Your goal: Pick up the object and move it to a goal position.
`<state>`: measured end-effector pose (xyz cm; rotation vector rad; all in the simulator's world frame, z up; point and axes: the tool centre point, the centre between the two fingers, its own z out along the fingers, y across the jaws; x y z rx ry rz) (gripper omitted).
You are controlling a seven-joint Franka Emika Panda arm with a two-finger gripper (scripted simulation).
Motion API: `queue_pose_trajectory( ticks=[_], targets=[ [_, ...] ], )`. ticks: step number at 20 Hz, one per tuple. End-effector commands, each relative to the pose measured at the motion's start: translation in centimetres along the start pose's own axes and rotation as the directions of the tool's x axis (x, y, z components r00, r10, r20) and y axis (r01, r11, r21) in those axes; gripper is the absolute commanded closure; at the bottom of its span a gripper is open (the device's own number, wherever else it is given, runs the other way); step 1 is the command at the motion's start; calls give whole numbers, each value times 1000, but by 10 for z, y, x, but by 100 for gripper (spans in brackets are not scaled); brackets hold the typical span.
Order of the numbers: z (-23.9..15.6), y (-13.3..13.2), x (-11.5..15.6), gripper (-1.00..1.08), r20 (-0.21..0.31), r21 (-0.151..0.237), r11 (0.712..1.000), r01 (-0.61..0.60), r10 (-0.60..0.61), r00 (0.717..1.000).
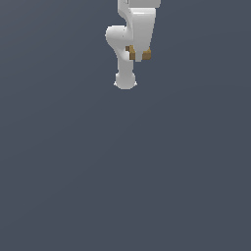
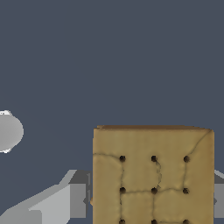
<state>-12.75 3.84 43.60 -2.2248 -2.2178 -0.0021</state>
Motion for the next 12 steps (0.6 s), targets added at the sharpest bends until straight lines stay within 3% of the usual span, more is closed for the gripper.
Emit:
queue_pose_trajectory(
  ticks=[1, 12],
  targets=[
    [-16, -7, 0, 108, 0, 1, 1000, 0, 0, 1000],
    [-47, -19, -2, 108, 1, 1, 1000, -2, 2, 1000]
  ],
)
